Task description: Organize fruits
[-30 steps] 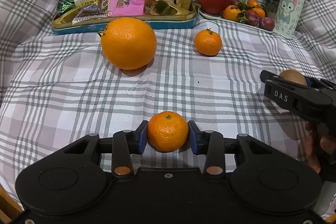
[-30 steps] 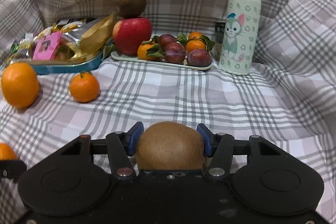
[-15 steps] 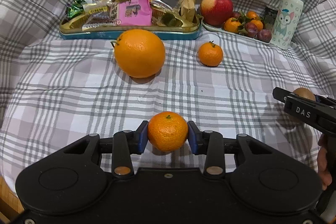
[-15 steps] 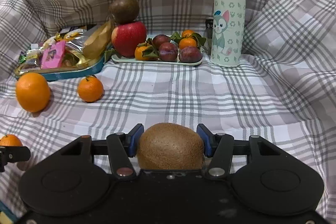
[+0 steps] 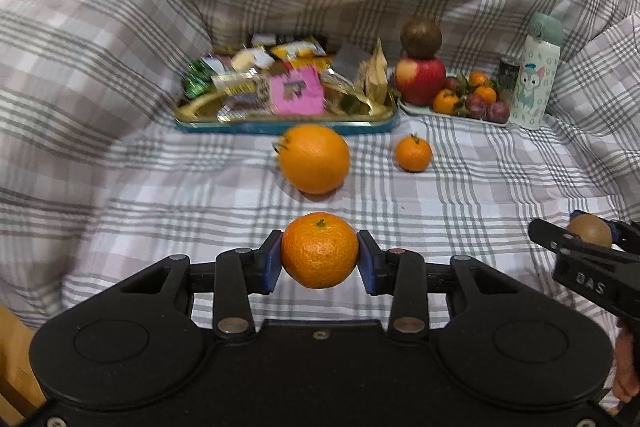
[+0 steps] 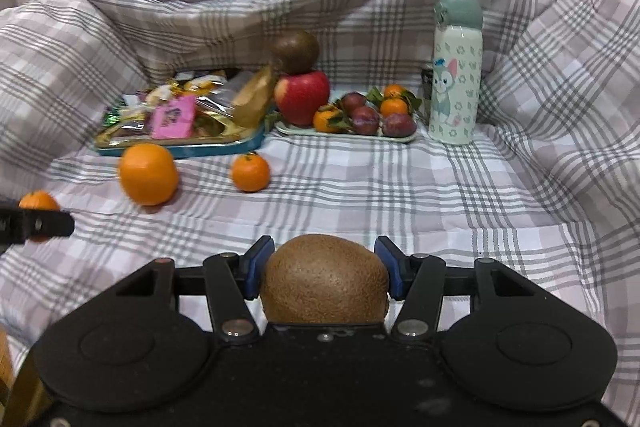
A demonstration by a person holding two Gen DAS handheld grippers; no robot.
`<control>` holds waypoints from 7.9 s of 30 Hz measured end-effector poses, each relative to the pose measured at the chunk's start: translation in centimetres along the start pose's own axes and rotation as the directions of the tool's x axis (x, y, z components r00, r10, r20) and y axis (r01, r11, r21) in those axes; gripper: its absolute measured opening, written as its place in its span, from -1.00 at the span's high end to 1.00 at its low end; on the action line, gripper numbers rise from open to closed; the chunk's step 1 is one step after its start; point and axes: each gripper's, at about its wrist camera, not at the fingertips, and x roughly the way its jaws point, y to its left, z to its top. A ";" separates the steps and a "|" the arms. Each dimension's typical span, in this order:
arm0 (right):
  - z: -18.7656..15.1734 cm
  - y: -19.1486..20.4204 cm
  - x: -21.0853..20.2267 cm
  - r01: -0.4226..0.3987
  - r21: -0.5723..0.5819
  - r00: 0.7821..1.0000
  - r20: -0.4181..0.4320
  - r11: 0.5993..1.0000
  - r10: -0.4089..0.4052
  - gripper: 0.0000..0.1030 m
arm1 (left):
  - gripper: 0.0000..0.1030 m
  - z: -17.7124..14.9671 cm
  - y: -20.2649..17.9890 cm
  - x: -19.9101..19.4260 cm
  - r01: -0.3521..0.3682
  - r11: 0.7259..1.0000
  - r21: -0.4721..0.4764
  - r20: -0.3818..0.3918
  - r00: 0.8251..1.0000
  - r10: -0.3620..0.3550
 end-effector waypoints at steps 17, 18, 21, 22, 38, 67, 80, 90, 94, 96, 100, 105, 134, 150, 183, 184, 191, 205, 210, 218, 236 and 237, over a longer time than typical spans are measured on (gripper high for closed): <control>-4.5 3.5 -10.6 -0.099 -0.028 0.993 0.063 0.995 0.101 -0.11 | 0.08 -6.4 -0.6 -7.1 0.013 0.999 0.031 -0.007 1.000 -0.012; -4.9 3.5 -11.0 -0.101 -0.024 0.993 0.062 0.995 0.102 -0.11 | 0.08 -7.1 -0.9 -7.3 0.022 0.999 0.037 -0.016 1.000 -0.021; -6.1 3.3 -12.0 -0.102 -0.006 0.993 0.057 0.995 0.103 -0.11 | 0.08 -9.0 -1.8 -8.0 0.055 0.997 0.057 -0.039 0.998 -0.053; -6.5 3.2 -12.3 -0.101 0.000 0.993 0.053 0.995 0.101 -0.11 | 0.08 -9.6 -2.1 -8.2 0.064 0.996 0.059 -0.047 0.997 -0.061; -9.9 0.8 -15.6 -0.043 0.086 0.998 0.047 0.995 0.039 -0.12 | 0.08 -15.6 -6.7 -8.5 0.215 0.964 0.157 -0.169 0.968 -0.188; -10.5 4.3 -13.0 -0.086 -0.003 0.996 -0.017 0.996 0.086 -0.12 | 0.07 -15.1 -2.3 -9.0 -0.046 0.999 0.019 -0.068 0.997 0.047; -12.5 6.7 -10.2 -0.084 -0.077 0.993 -0.086 0.994 0.077 -0.12 | 0.07 -16.0 -1.2 -8.3 -0.088 0.996 -0.033 -0.104 0.991 0.084; -13.6 7.8 -9.9 -0.080 -0.149 0.993 -0.093 0.986 0.066 -0.09 | 0.07 -16.1 -1.1 -8.3 -0.087 0.995 -0.043 -0.118 0.990 0.082; -13.4 7.7 -9.9 -0.080 -0.152 0.993 -0.094 0.985 0.066 -0.09 | 0.07 -16.1 -1.1 -8.3 -0.085 0.995 -0.045 -0.118 0.990 0.080; -13.4 7.6 -9.9 -0.076 -0.148 0.994 -0.095 0.986 0.063 -0.09 | 0.07 -16.1 -1.0 -8.3 -0.087 0.995 -0.046 -0.117 0.990 0.081; -13.5 7.3 -10.3 -0.074 -0.135 0.994 -0.093 0.988 0.062 -0.09 | 0.07 -16.0 -1.1 -8.3 -0.092 0.995 -0.045 -0.119 0.989 0.086; -13.5 6.9 -11.0 -0.072 -0.117 0.994 -0.091 0.990 0.062 -0.09 | 0.07 -16.0 -1.1 -8.1 -0.098 0.994 -0.041 -0.130 0.987 0.092; -10.9 4.1 -16.0 -0.057 0.043 0.990 -0.128 0.997 0.062 -0.09 | 0.07 -14.1 0.0 -8.3 -0.130 0.990 -0.054 -0.098 0.987 0.124; -7.1 3.7 -13.8 -0.054 0.078 0.991 -0.120 0.996 0.063 -0.10 | 0.07 -10.1 0.8 -6.0 -0.122 0.990 -0.071 -0.092 0.989 0.115; -0.2 3.5 -0.4 -0.021 0.033 0.969 -0.244 0.999 0.029 -0.10 | 0.07 2.2 4.3 8.8 -0.205 0.969 -0.141 -0.171 0.969 0.180; -0.1 3.6 -0.2 -0.023 0.034 0.968 -0.247 0.999 0.031 -0.10 | 0.07 2.6 4.6 9.3 -0.209 0.966 -0.151 -0.174 0.968 0.182; 1.2 4.2 2.4 -0.031 0.029 0.967 -0.250 0.999 0.037 -0.10 | 0.08 4.7 5.9 12.4 -0.244 0.953 -0.180 -0.188 0.960 0.210; 6.3 6.9 8.3 -0.103 0.061 0.979 -0.168 0.993 0.112 -0.10 | 0.08 6.3 6.8 16.2 -0.265 0.955 -0.131 -0.190 0.953 0.238; 6.8 6.7 8.6 -0.096 0.081 0.981 -0.158 0.992 0.108 -0.10 | 0.15 6.6 6.2 17.2 -0.198 0.972 -0.124 -0.198 0.965 0.171; 5.3 2.8 7.4 -0.012 0.144 0.983 -0.181 0.990 0.039 -0.10 | 0.44 7.1 0.9 15.4 -0.069 0.997 -0.036 -0.118 0.991 0.064; 4.2 -1.6 4.6 0.057 0.246 0.991 -0.130 0.968 -0.025 -0.10 | 0.75 6.1 -7.4 10.8 0.147 0.977 0.156 -0.055 0.989 -0.140; 4.1 -1.8 4.5 0.065 0.251 0.991 -0.129 0.966 -0.033 -0.10 | 0.75 6.0 -7.6 10.5 0.174 0.973 0.152 -0.059 0.984 -0.167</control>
